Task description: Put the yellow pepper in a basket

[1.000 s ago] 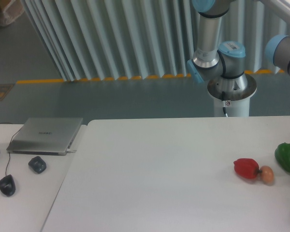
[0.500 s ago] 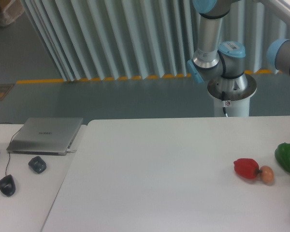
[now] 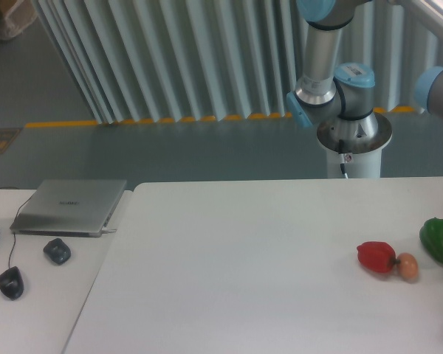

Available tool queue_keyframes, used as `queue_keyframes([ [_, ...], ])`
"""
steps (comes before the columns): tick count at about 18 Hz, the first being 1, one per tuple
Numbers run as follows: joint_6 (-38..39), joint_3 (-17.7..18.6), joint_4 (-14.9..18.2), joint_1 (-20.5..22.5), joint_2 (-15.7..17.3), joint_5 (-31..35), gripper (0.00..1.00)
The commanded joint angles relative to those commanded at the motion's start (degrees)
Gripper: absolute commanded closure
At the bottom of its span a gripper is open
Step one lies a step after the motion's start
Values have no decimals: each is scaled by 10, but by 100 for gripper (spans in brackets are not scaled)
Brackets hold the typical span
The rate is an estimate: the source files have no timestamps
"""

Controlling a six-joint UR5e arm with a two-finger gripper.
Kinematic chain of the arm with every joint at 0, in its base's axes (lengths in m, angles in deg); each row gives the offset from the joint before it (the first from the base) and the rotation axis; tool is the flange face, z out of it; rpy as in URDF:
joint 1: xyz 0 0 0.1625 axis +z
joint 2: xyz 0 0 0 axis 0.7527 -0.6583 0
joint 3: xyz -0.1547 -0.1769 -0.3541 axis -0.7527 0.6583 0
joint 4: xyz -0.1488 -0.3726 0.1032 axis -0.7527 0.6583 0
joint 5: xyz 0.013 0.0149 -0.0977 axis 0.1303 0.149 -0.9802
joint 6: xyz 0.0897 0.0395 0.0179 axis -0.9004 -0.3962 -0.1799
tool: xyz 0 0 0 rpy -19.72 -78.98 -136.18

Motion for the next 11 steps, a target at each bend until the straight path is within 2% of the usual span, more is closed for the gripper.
queue_keyframes([
  [3,10,12,-14,-29,-22,21,0],
  [11,10,37,-36,-28,-26,35,0],
])
